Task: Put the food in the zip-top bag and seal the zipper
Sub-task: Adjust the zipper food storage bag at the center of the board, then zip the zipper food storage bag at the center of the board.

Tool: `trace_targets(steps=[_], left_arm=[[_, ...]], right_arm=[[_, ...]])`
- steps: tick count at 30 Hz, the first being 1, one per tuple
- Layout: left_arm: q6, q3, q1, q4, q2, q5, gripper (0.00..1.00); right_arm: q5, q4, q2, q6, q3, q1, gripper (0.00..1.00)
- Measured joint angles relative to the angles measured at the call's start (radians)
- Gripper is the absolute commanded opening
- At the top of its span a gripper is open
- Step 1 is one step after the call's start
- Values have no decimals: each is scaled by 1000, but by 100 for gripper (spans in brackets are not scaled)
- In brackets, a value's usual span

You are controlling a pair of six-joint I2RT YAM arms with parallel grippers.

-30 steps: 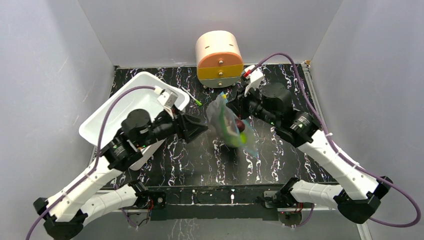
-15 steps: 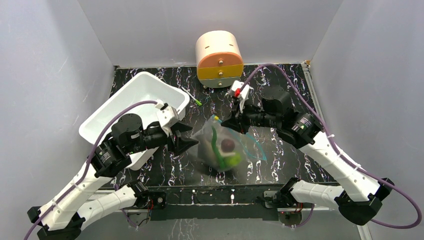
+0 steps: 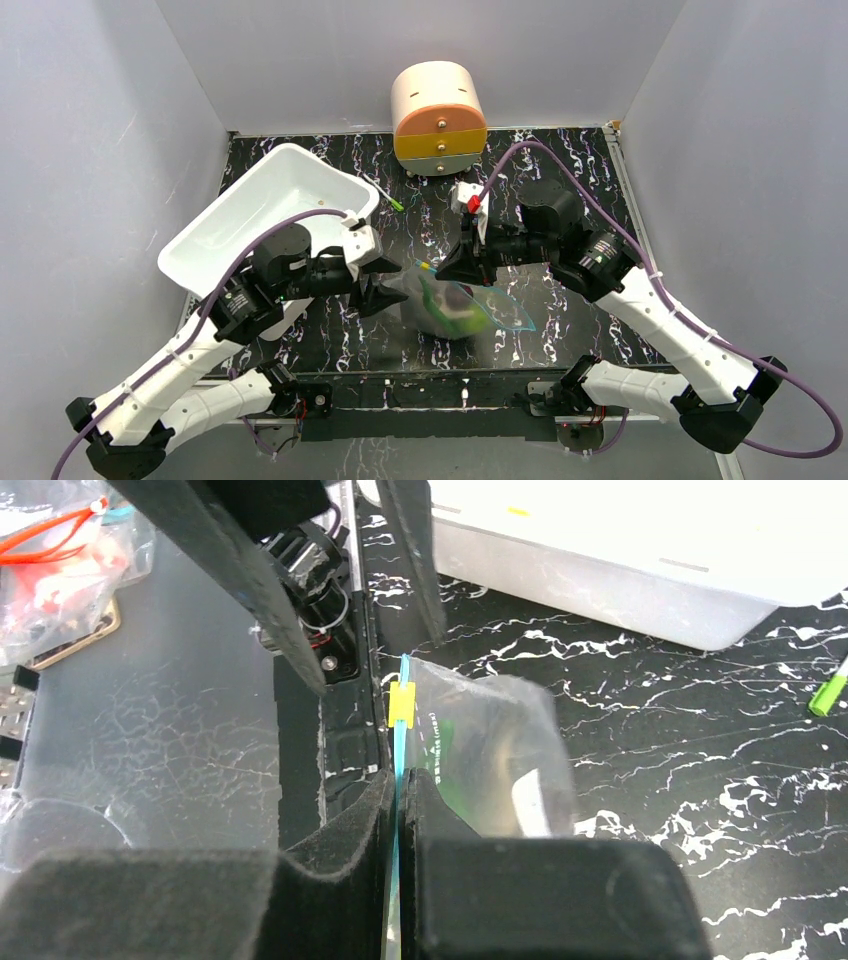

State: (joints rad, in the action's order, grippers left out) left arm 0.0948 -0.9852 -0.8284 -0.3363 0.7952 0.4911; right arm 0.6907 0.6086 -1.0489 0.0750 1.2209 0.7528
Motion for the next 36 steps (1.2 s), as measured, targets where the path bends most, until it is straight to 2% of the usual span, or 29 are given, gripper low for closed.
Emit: trace_targets(steps=[7, 10, 12, 17, 18, 22, 24, 27, 33, 36], left_arm=[[9, 2, 0, 63, 37, 9, 53], [10, 9, 0, 113, 39, 32, 48], [13, 14, 0, 131, 47, 54, 40], [18, 16, 0, 155, 97, 123, 2], [19, 19, 0, 158, 105, 133, 0], [16, 40, 0, 175, 104, 157, 0], [7, 53, 0, 192, 94, 156, 0], [-8, 75, 0, 210, 74, 148, 0], [-45, 113, 0, 253, 50, 128, 0], [-55, 126, 0, 270, 50, 122, 0]], right_arm=[[51, -31, 10, 11, -9, 5, 0], [62, -37, 11, 21, -9, 6, 0], [68, -37, 11, 26, -9, 6, 0], [72, -37, 11, 34, -10, 8, 0], [72, -37, 13, 34, -12, 9, 0], [68, -35, 21, 37, -28, 11, 0], [51, -41, 28, 32, -37, 13, 12], [12, -76, 51, 6, -67, 18, 23], [-35, -198, 124, -51, -147, 19, 36], [-39, -239, 117, -54, -147, 26, 37]])
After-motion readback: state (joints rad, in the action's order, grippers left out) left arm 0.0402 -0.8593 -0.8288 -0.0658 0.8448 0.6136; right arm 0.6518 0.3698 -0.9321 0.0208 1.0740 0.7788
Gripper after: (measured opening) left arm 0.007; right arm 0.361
